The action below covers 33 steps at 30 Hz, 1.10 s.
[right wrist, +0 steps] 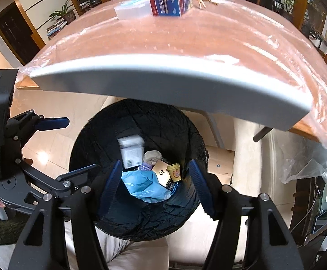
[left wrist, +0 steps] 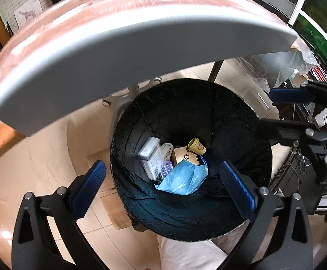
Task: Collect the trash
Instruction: 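Raise both empty tools back over the table, then grasp the lavender hair roller with the right gripper while the left gripper grasps the yellow paper bag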
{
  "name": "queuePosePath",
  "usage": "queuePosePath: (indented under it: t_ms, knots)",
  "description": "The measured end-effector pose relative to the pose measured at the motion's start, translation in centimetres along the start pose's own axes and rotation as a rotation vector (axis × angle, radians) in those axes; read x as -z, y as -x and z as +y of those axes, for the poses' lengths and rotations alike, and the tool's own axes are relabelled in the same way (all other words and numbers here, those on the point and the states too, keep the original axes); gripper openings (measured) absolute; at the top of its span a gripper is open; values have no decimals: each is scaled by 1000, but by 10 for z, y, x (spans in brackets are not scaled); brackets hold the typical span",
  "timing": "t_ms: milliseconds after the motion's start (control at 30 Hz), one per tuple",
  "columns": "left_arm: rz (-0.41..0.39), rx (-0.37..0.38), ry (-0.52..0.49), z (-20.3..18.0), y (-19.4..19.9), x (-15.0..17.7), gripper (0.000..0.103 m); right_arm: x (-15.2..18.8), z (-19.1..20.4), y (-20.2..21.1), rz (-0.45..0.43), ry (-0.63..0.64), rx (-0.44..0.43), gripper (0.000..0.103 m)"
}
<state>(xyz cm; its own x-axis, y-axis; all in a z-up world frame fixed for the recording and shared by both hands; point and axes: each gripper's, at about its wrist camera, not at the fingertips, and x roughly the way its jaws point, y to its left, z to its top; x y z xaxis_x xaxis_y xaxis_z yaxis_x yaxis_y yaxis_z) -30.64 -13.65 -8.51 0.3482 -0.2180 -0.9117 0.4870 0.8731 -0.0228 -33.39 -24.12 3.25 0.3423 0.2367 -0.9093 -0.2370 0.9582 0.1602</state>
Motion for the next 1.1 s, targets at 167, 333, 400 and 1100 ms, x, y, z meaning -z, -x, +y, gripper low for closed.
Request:
queuePosePath:
  t_ms: [167, 333, 400, 1100]
  knots:
    - [-128, -18, -23, 0, 54, -2, 101, -5, 3, 57, -103, 30, -9, 69]
    - [-300, -140, -3, 10, 115, -23, 101, -27, -2, 108, -263, 41, 55, 95]
    - [-323, -141, 9, 19, 125, -38, 101, -45, -11, 118, -314, 7, 73, 96]
    - [-303, -39, 21, 87, 83, -191, 101, -217, -65, 88, -358, -100, 115, 97]
